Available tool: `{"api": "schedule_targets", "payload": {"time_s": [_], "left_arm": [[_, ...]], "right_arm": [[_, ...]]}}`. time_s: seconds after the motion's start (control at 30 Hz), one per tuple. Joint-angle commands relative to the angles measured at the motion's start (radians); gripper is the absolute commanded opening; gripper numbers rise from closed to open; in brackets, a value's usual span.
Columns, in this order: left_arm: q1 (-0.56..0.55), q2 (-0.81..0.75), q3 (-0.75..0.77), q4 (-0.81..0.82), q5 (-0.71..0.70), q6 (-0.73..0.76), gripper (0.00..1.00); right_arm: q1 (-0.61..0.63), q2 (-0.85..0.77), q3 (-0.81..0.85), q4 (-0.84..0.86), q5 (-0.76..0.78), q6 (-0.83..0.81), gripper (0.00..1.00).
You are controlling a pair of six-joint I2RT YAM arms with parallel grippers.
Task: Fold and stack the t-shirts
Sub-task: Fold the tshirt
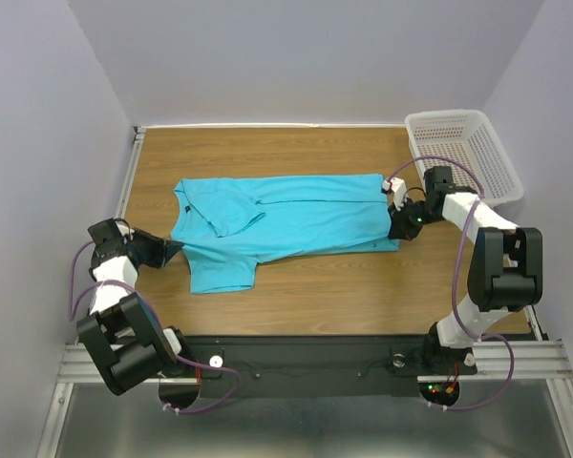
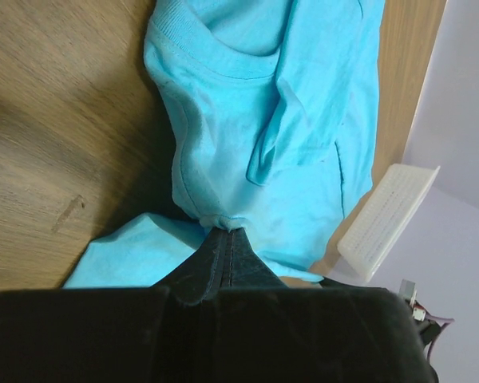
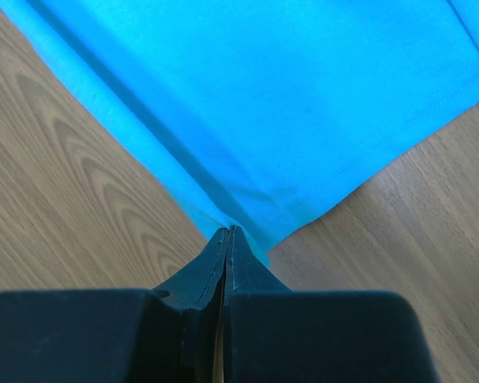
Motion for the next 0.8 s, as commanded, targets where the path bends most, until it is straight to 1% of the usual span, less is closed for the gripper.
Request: {"api": "schedule_targets", "payload": {"time_s": [0.0, 0.17, 0.27, 0.4, 0.53, 0.77], "left_arm": [[0.012, 0.008, -0.003, 0.058, 0.034, -0.012, 0.00], [0.014, 0.020, -0.006, 0.083, 0.055, -0.020, 0.00], [0.014, 0.018, -0.007, 0.065, 0.047, -0.003, 0.00], [0.014, 0.028, -0.038, 0.094, 0.029, -0.014, 0.00], [0.014, 0.081, -0.040, 0.111, -0.002, 0.017, 0.00], [0.014, 0.199, -0.027, 0.163, -0.014, 0.075, 0.01]], "right_arm": [[-0.008, 0.018, 0.050, 0.038, -0.009, 0.044, 0.01], [-0.008, 0.007, 0.036, 0.040, -0.046, 0.022, 0.01], [-0.008, -0.016, 0.020, 0.037, -0.064, 0.002, 0.01], [-0.008, -0.024, 0.017, 0.038, -0.072, -0.003, 0.00], [-0.008, -0.013, 0.022, 0.038, -0.077, 0.003, 0.00], [-0.008, -0.007, 0.014, 0.040, -0.086, 0.000, 0.01]]}}
